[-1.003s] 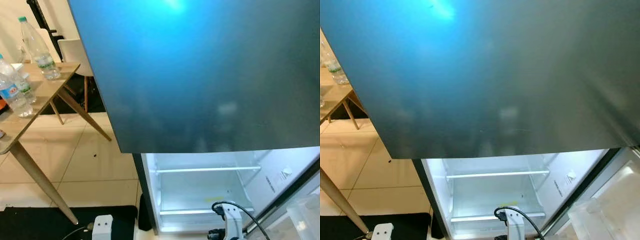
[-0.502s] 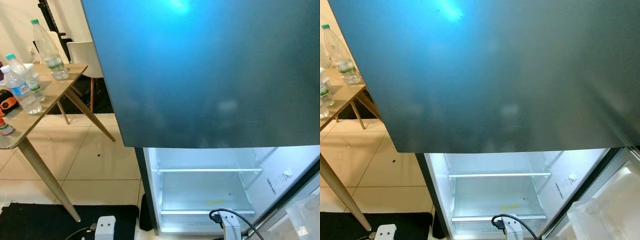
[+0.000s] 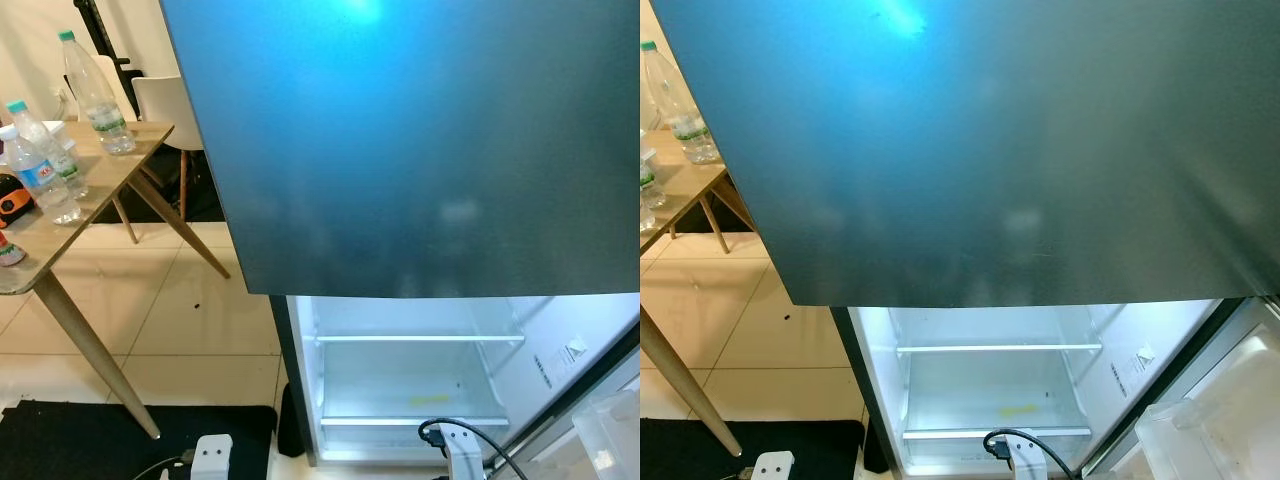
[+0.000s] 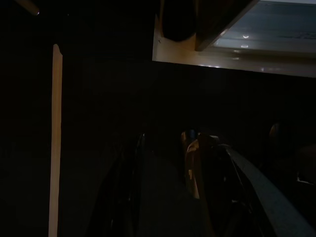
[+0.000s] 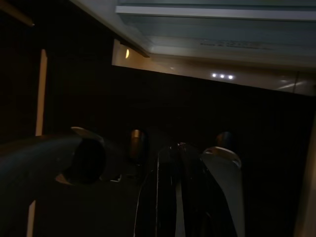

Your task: Restocking fridge

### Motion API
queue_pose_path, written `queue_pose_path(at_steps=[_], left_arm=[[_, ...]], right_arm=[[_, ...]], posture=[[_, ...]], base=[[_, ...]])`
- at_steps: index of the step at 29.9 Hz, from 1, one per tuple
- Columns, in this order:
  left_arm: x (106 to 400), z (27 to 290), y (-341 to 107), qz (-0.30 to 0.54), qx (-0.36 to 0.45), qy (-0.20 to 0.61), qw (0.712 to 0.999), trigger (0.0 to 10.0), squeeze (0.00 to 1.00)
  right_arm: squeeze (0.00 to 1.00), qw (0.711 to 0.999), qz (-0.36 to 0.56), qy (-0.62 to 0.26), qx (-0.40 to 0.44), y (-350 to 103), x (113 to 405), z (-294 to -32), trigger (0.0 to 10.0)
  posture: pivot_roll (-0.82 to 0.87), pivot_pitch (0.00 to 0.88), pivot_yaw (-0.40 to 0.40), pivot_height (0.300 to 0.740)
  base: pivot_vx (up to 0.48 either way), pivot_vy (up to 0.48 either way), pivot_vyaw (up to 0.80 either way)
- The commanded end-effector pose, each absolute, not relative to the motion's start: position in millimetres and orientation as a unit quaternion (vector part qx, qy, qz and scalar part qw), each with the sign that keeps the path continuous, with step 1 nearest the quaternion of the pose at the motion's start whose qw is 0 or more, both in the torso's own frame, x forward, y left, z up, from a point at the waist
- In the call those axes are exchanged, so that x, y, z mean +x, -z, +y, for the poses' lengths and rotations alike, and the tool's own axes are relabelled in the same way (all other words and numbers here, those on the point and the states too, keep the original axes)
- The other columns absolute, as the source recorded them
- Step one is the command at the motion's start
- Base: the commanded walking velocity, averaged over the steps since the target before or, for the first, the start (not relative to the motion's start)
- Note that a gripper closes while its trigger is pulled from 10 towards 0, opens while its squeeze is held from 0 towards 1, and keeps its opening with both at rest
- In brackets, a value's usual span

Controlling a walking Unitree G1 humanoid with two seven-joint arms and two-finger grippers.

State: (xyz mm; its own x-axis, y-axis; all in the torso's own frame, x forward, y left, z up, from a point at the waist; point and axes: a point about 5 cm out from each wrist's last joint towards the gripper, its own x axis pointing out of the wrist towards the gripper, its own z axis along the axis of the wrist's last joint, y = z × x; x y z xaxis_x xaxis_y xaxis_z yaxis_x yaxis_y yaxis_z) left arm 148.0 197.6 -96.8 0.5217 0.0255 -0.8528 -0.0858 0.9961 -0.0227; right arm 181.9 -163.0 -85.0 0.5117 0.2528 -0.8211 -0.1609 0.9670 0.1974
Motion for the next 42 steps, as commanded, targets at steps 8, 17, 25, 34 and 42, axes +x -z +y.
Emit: queue_pose_path(at_steps=[8,17,25,34,42], left_arm=[[141,192,100,0.502,-0.019,-0.017,0.864,10.0,0.00],[137,190,102,0.504,-0.020,-0.021,0.863,10.0,0.00],[140,188,101,0.507,-0.004,-0.011,0.862,10.0,0.00],[145,187,100,0.501,0.000,-0.006,0.865,10.0,0.00],[138,190,102,0.509,-0.001,-0.011,0.860,10.0,0.00]], right_arm=[[0.00,0.866,0.487,-0.113,0.018,87,178,-171,10.0],[0.00,0.865,0.489,-0.109,0.026,89,174,-170,10.0],[0.00,0.864,0.490,-0.114,0.006,86,178,-176,10.0],[0.00,0.858,0.497,-0.130,0.000,89,174,-170,10.0],[0.00,0.857,0.499,-0.130,-0.001,89,173,-171,10.0]], posture=[[-0.01,0.074,0.016,0.740],[-0.01,0.069,0.006,0.740],[-0.01,0.064,0.002,0.740],[0.00,0.059,0.004,0.740],[0.00,0.061,0.000,0.740]], base=[[0.000,0.000,0.00],[0.000,0.000,0.00],[0.000,0.000,0.00],[-0.053,0.000,0.00],[-0.251,0.000,0.00]])
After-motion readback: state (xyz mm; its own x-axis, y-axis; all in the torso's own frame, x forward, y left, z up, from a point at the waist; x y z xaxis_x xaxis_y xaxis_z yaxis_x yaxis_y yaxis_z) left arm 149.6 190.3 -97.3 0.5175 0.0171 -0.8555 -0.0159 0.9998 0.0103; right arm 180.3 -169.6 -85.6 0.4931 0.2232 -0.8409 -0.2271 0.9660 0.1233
